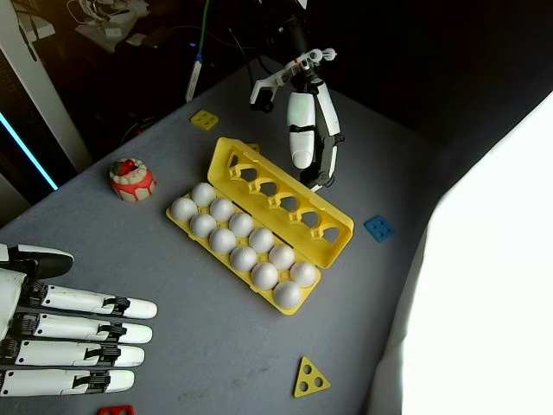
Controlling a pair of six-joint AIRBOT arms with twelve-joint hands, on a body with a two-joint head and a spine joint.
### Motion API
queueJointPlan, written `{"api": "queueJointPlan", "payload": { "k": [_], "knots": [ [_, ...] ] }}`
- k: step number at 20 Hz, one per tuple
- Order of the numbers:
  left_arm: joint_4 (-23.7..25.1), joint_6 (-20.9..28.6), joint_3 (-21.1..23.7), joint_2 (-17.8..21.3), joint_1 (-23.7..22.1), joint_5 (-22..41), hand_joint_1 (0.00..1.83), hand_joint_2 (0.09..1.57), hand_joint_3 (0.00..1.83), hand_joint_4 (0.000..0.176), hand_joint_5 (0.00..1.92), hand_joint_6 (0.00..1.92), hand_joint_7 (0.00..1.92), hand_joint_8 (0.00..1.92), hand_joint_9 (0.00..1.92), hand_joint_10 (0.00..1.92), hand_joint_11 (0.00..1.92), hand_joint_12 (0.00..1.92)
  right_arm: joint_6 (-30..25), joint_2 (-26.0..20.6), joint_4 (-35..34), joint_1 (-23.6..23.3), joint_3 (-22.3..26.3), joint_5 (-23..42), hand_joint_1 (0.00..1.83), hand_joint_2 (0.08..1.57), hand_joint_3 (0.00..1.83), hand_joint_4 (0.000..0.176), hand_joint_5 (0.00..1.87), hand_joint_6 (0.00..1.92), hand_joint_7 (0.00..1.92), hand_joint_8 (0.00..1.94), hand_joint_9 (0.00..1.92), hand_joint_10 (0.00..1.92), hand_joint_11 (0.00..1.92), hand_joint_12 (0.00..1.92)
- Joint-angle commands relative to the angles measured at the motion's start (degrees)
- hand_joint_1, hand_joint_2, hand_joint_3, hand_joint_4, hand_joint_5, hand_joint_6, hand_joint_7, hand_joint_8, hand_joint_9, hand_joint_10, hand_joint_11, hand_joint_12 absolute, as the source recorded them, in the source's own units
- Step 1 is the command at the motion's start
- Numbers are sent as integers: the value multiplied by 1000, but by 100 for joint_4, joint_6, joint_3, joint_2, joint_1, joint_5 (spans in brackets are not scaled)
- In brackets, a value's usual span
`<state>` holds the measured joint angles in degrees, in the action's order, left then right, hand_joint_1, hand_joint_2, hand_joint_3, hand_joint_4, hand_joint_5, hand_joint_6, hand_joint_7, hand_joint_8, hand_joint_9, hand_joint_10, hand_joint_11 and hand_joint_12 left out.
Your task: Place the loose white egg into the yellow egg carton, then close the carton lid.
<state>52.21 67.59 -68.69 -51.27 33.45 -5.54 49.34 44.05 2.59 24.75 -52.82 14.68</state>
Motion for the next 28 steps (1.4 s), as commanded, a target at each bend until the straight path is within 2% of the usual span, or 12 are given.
{"api": "queueJointPlan", "payload": {
  "k": [1,3,6,8,9,10,17,18,20,24,27,28],
  "knots": [
    [16,-2,31,-4,-169,285,244,1318,1,0,417,781,380,1170,305,1474,167,1830,-28,-31,-37,-80,5,624,458,1099,0,0,221,17,228,5,16,464,0,600],
    [16,-131,104,-4,-337,302,247,1318,0,0,413,777,380,1170,296,1482,150,1852,-28,-31,-37,-80,5,624,435,1102,0,0,200,7,212,1,7,443,0,573],
    [20,-299,257,-2,-555,315,249,1315,1,0,432,747,391,1154,291,1485,135,1871,-28,-29,-37,-80,5,624,424,1109,1,0,202,6,212,3,0,437,0,376],
    [71,-315,355,-1,-648,352,255,1312,0,0,442,734,390,1159,292,1490,144,1866,-27,-28,-37,-79,5,624,418,1110,1,0,202,5,206,2,3,421,0,420],
    [158,-315,433,-1,-738,377,257,1312,0,0,445,720,392,1150,291,1484,146,1877,-27,-27,-37,-79,6,623,427,1099,0,0,220,11,226,7,31,429,0,578],
    [184,-315,461,0,-766,387,248,1317,1,0,431,717,393,1129,307,1460,142,1872,-27,-27,-37,-79,7,623,363,1117,3,0,182,1,194,1,6,425,0,568],
    [520,-315,1028,7,-793,605,245,1324,1,0,410,728,395,1071,312,1430,157,1848,-23,-25,-37,-78,11,622,380,1119,5,0,191,5,206,0,13,419,0,401],
    [528,-315,1104,4,-734,633,246,1325,2,0,409,726,401,1071,321,1431,162,1838,-22,-23,-37,-79,11,622,414,1110,1,0,208,11,224,5,26,419,0,429],
    [527,-313,1247,-1,-616,659,298,1313,0,0,442,711,425,1047,342,1383,187,1780,-18,-21,-37,-79,11,622,425,1105,0,0,230,17,240,5,46,430,0,723],
    [528,-313,1422,-13,-465,713,293,1313,0,0,449,698,432,1026,333,1377,165,1794,-14,-21,-37,-79,11,622,418,1107,0,0,227,13,238,4,31,453,0,865],
    [549,-313,1496,-102,-317,838,274,1316,0,0,434,703,392,1063,285,1415,139,1839,-12,-21,-37,-79,11,623,429,1108,0,0,226,11,225,1,14,465,0,844],
    [551,-313,1505,-137,-285,869,280,1314,0,0,434,707,395,1066,294,1426,156,1846,-11,-21,-37,-79,11,623,418,1106,0,0,229,11,228,2,20,475,0,923]
  ]
}}
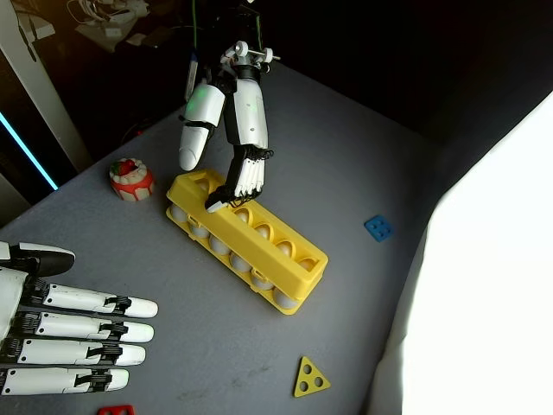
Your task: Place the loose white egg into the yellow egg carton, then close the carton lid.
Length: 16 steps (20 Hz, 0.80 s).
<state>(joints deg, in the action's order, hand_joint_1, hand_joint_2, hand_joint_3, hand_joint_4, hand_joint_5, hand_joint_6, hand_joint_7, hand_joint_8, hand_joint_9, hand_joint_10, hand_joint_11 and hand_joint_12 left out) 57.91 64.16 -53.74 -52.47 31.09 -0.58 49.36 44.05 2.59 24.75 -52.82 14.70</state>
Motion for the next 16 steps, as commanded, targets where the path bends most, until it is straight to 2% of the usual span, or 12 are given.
{"api": "queueJointPlan", "payload": {
  "k": [1,9,10,11,12,13,14,16],
  "knots": [
    [-20,30,15,-50,-23,403,285,1315,0,0,432,715,394,1076,304,1428,172,1826,-12,-21,-37,-79,11,621,403,1111,1,0,218,6,218,0,12,475,0,940],
    [-20,30,55,-330,228,682,268,1317,0,0,430,714,390,1063,287,1439,147,1844,-8,-21,-37,-79,11,632,417,1109,0,0,237,11,233,2,15,463,0,797],
    [-20,30,55,-350,254,698,250,1321,1,0,426,716,391,1060,292,1436,146,1842,-8,-21,-37,-79,11,632,395,1104,0,0,247,15,249,6,41,463,0,901],
    [-20,30,56,-377,291,732,260,1317,0,0,434,718,406,1045,310,1417,158,1825,-8,-21,-37,-79,11,633,397,1124,3,0,210,11,198,0,7,397,0,698],
    [-10,28,54,-381,297,738,268,1313,0,0,433,717,413,1033,318,1400,168,1814,-7,-21,-37,-79,11,633,336,1142,6,0,178,2,173,0,1,375,0,625],
    [44,28,39,-380,266,738,277,1316,0,0,422,716,402,1037,309,1409,150,1830,-7,-21,-37,-79,11,635,387,1124,0,0,223,21,223,14,43,398,0,804],
    [92,28,17,-379,226,737,260,1320,1,0,420,707,391,1048,287,1426,122,1856,-7,-21,-37,-79,11,635,414,1115,0,0,239,26,239,13,48,415,0,897],
    [217,29,-68,-377,79,737,244,1326,3,0,408,706,370,1070,266,1449,101,1871,-6,-21,-37,-78,11,635,411,1120,0,0,225,18,223,3,25,429,0,880]
  ]
}}
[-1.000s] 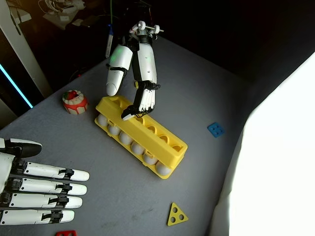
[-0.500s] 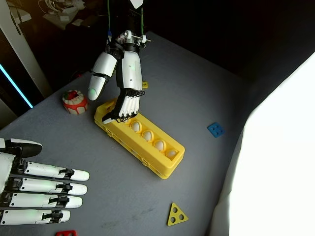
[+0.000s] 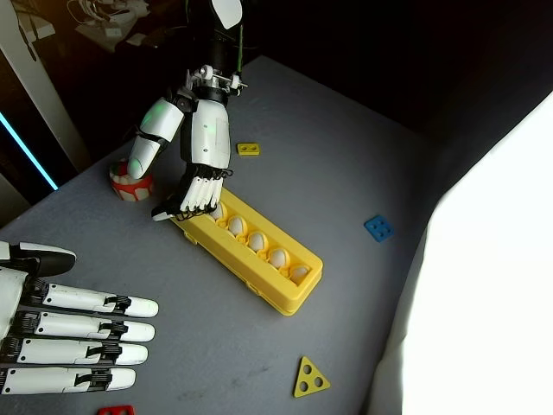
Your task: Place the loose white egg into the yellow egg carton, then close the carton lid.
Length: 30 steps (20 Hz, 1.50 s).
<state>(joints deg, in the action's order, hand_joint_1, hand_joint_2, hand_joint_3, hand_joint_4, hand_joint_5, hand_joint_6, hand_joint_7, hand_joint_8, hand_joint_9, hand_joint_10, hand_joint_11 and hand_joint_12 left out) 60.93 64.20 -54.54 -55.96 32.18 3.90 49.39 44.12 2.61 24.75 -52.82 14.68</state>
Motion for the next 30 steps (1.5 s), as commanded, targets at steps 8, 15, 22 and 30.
{"api": "queueJointPlan", "payload": {
  "k": [8,15,22,30],
  "knots": [
    [275,25,-416,69,-581,297,242,1325,0,0,420,726,387,1080,290,1441,129,1853,-8,-28,-39,-77,11,637,356,1129,2,0,221,10,225,8,32,439,0,779],
    [728,26,-473,226,-778,377,279,1318,0,0,450,707,402,1065,311,1417,165,1823,-7,-29,-39,-76,12,637,405,1120,0,0,221,4,221,2,30,433,0,670],
    [2001,27,-197,498,-1128,480,252,1316,0,0,485,441,513,674,323,1177,69,1751,-7,-29,-39,-75,13,639,375,1130,1,0,384,87,442,45,206,619,0,1355],
    [3267,28,-177,462,-1805,700,300,1324,3,0,652,1210,667,1566,577,1719,415,1921,4,-30,-39,-71,15,647,513,1162,3,0,755,1375,926,1481,778,1785,612,1921]
  ]
}}
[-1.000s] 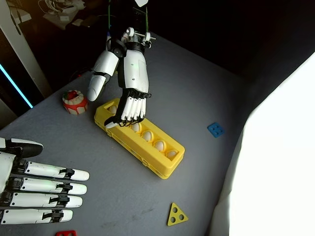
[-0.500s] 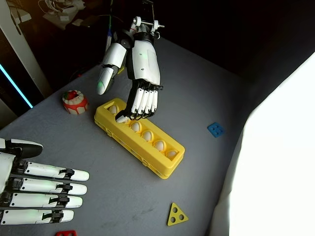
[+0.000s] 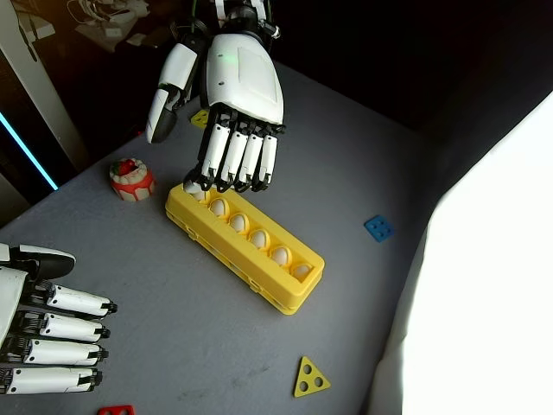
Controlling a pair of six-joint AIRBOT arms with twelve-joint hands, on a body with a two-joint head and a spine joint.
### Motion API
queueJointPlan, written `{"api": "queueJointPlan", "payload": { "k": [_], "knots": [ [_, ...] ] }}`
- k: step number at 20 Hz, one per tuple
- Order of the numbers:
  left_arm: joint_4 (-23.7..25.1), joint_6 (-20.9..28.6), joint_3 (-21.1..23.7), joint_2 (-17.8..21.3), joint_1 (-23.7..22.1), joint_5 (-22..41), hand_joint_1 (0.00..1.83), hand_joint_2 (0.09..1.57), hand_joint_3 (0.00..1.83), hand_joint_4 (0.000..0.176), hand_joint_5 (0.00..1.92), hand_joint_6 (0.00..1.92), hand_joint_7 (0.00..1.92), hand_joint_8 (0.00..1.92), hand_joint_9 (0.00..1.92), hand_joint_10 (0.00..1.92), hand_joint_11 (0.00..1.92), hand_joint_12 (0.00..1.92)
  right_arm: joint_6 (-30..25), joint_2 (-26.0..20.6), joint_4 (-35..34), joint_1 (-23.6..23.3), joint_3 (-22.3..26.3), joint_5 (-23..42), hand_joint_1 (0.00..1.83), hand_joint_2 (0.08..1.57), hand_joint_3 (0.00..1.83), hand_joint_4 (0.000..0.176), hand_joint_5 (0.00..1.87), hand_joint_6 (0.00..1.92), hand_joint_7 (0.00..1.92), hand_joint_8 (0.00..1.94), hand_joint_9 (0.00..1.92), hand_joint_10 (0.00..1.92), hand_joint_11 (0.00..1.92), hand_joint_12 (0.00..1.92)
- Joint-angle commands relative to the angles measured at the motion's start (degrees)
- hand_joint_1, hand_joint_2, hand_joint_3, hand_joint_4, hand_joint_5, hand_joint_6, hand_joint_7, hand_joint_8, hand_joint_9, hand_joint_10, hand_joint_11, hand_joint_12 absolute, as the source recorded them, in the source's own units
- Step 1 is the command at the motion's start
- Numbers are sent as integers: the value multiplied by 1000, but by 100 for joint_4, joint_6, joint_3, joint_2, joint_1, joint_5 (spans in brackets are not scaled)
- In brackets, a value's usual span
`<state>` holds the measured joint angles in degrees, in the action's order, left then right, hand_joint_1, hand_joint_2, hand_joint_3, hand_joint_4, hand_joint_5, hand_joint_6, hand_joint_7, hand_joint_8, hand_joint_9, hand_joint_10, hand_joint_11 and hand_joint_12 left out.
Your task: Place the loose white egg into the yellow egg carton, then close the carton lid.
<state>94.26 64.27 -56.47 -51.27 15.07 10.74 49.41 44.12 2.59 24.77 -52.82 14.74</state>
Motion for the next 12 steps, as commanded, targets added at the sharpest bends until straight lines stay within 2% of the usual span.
{"api": "queueJointPlan", "payload": {
  "k": [1,2,3,5,9,12],
  "knots": [
    [-32,22,21,-7,-132,16,264,1336,4,0,664,1311,699,1575,607,1735,438,1921,2,-30,-37,-72,15,640,507,1165,3,0,777,1451,966,1528,835,1839,666,1921],
    [38,22,25,-4,-188,16,216,1349,6,0,676,1376,723,1584,625,1756,461,1921,3,-30,-37,-70,17,640,502,1168,3,0,788,1531,980,1586,845,1896,680,1921],
    [86,22,22,5,-224,15,200,1353,4,0,697,1384,766,1579,671,1774,500,1921,4,-30,-37,-69,17,640,469,1181,6,0,764,1535,965,1636,849,1916,702,1921],
    [222,22,-20,19,-296,13,184,1355,1,0,709,1425,849,1508,760,1703,570,1906,19,-30,-37,-69,18,639,441,1187,4,0,755,1664,952,1703,871,1921,734,1921],
    [318,22,-94,40,-325,12,138,1372,4,0,689,1428,790,1572,720,1764,563,1921,155,-30,-33,-70,28,632,451,1186,2,0,738,1680,936,1732,875,1921,721,1921],
    [377,22,-129,67,-353,2,168,1365,0,0,676,1464,774,1596,715,1809,590,1921,187,-30,387,-66,59,678,441,1188,1,0,736,1641,920,1677,840,1921,700,1921]
  ]
}}
